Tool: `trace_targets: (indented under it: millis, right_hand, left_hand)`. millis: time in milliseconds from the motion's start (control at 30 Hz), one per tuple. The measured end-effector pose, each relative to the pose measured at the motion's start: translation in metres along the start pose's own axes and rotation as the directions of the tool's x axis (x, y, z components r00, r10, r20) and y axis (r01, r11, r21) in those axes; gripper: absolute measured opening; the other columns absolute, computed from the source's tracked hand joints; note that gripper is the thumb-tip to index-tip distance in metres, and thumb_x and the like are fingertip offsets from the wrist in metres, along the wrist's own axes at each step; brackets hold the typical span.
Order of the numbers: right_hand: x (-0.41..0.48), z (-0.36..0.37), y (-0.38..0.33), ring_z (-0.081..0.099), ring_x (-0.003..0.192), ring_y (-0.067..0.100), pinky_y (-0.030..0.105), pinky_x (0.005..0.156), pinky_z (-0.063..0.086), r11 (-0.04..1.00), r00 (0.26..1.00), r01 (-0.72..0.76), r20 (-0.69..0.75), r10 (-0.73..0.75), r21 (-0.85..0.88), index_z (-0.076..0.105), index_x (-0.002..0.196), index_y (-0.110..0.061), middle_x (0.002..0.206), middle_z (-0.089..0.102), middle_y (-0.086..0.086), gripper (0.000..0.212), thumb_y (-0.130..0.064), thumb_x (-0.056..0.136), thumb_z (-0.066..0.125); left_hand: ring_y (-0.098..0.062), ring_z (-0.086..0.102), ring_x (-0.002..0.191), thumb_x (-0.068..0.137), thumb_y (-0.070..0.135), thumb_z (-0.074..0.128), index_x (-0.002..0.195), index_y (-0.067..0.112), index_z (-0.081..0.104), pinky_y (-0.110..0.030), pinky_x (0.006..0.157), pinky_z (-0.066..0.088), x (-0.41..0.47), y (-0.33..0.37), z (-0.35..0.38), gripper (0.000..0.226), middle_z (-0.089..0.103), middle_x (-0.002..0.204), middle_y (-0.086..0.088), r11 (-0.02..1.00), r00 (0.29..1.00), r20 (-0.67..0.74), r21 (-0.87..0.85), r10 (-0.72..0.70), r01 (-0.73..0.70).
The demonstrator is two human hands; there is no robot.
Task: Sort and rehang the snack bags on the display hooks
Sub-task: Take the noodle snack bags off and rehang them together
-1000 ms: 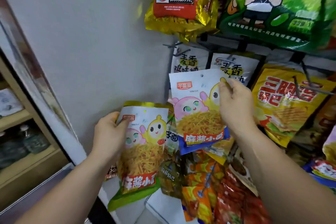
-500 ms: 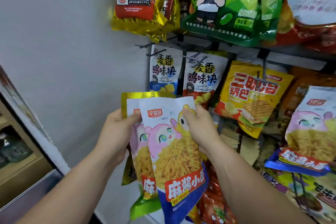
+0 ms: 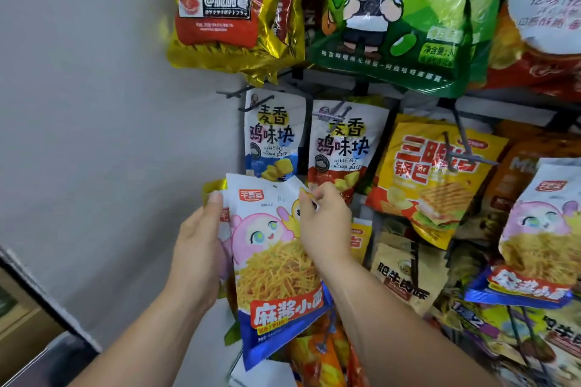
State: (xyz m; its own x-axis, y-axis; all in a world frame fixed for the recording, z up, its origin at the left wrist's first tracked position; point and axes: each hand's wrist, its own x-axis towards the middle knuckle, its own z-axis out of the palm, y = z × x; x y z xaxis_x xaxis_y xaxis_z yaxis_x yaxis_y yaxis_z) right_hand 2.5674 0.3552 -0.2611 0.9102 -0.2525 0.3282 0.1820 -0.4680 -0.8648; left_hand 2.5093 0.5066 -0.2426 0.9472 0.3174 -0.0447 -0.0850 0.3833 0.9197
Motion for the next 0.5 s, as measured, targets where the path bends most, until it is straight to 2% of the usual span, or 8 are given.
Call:
trace_targets:
  millis: [67, 167, 200, 267, 300, 333, 400, 500]
  right_hand:
    - [0.003, 0.006, -0.001, 0.046, 0.062, 0.015, 0.026, 0.053, 0.035, 1.0, 1.0, -0.01, -0.018, 0.01, -0.005, 0.04, 0.078, -0.02, 0.071, 0.052, -0.007, 0.031, -0.023, 0.101, 0.061]
    - [0.006, 0.01, -0.004, 0.056, 0.073, 0.018, 0.037, 0.064, 0.046, 0.999, 0.999, -0.038, 0.014, 0.037, 0.029, 0.041, 0.077, -0.021, 0.08, 0.061, 0.003, 0.032, -0.026, 0.1, 0.062]
    - [0.008, 0.008, -0.007, 0.055, 0.07, 0.012, 0.035, 0.062, 0.043, 0.997, 0.997, -0.063, 0.048, 0.06, 0.053, 0.044, 0.078, -0.021, 0.08, 0.061, 0.001, 0.03, -0.027, 0.1, 0.063]
    - [0.016, -0.005, -0.013, 0.058, 0.064, -0.001, 0.02, 0.055, 0.044, 0.984, 0.99, -0.114, 0.096, 0.102, 0.138, 0.056, 0.091, -0.02, 0.082, 0.062, -0.007, 0.018, -0.033, 0.098, 0.067]
    - [0.023, -0.014, -0.015, 0.061, 0.07, -0.004, 0.016, 0.058, 0.047, 0.98, 0.991, -0.125, 0.067, 0.116, 0.155, 0.059, 0.103, -0.019, 0.09, 0.064, -0.009, 0.022, -0.039, 0.096, 0.067]
    - [0.034, -0.024, -0.015, 0.063, 0.084, -0.003, 0.018, 0.069, 0.05, 0.984, 0.993, -0.117, -0.005, 0.119, 0.135, 0.059, 0.114, -0.019, 0.101, 0.065, -0.008, 0.031, -0.044, 0.096, 0.066]
    - [0.059, -0.045, -0.013, 0.062, 0.109, 0.013, 0.029, 0.086, 0.048, 0.996, 0.978, -0.063, -0.194, 0.074, 0.062, 0.057, 0.127, -0.019, 0.118, 0.064, -0.005, 0.04, -0.045, 0.097, 0.063]
    - [0.092, -0.065, -0.013, 0.059, 0.121, 0.023, 0.021, 0.087, 0.038, 1.0, 0.964, 0.012, -0.267, -0.018, -0.024, 0.056, 0.135, -0.014, 0.123, 0.064, -0.002, 0.041, -0.029, 0.099, 0.064]
  left_hand:
    - [-0.023, 0.076, 0.062, 0.095, 0.02, 0.07, 0.1, 0.005, 0.07, -0.023, 0.046, 0.053, 0.01, 0.001, -0.004, 0.016, 0.079, 0.077, -0.007, 0.993, 1.0, 0.03, 0.117, 0.004, -0.007]
    - [-0.015, 0.069, 0.046, 0.09, 0.002, 0.072, 0.097, 0.006, 0.07, -0.019, 0.035, 0.044, 0.026, 0.0, -0.008, 0.009, 0.077, 0.066, -0.003, 0.985, 1.0, 0.013, 0.169, -0.029, 0.026]
    - [-0.014, 0.068, 0.044, 0.09, -0.001, 0.07, 0.097, 0.003, 0.069, -0.02, 0.035, 0.045, 0.032, 0.0, -0.008, 0.008, 0.076, 0.064, -0.003, 0.986, 0.999, 0.018, 0.161, -0.038, 0.035]
    - [-0.017, 0.071, 0.049, 0.091, -0.004, 0.068, 0.099, 0.001, 0.07, -0.025, 0.04, 0.051, 0.043, 0.003, -0.009, 0.01, 0.078, 0.071, -0.008, 0.99, 0.999, 0.03, 0.134, -0.045, 0.041]
    - [-0.02, 0.074, 0.055, 0.091, -0.004, 0.067, 0.101, 0.002, 0.071, -0.028, 0.044, 0.054, 0.048, 0.004, -0.009, 0.012, 0.079, 0.078, -0.01, 0.992, 0.998, 0.038, 0.122, -0.046, 0.041]
    - [-0.021, 0.075, 0.059, 0.092, -0.004, 0.067, 0.101, 0.004, 0.071, -0.029, 0.045, 0.055, 0.054, 0.003, -0.01, 0.013, 0.08, 0.08, -0.01, 0.992, 0.998, 0.044, 0.123, -0.044, 0.038]
    - [-0.019, 0.075, 0.058, 0.092, -0.004, 0.066, 0.099, 0.006, 0.071, -0.029, 0.045, 0.056, 0.062, 0.004, -0.01, 0.013, 0.079, 0.076, -0.006, 0.99, 0.998, 0.054, 0.138, -0.03, 0.023]
    - [-0.019, 0.076, 0.061, 0.092, -0.002, 0.068, 0.099, 0.007, 0.072, -0.029, 0.048, 0.057, 0.073, 0.006, -0.009, 0.012, 0.08, 0.081, -0.006, 0.987, 0.999, 0.047, 0.16, -0.006, -0.002]
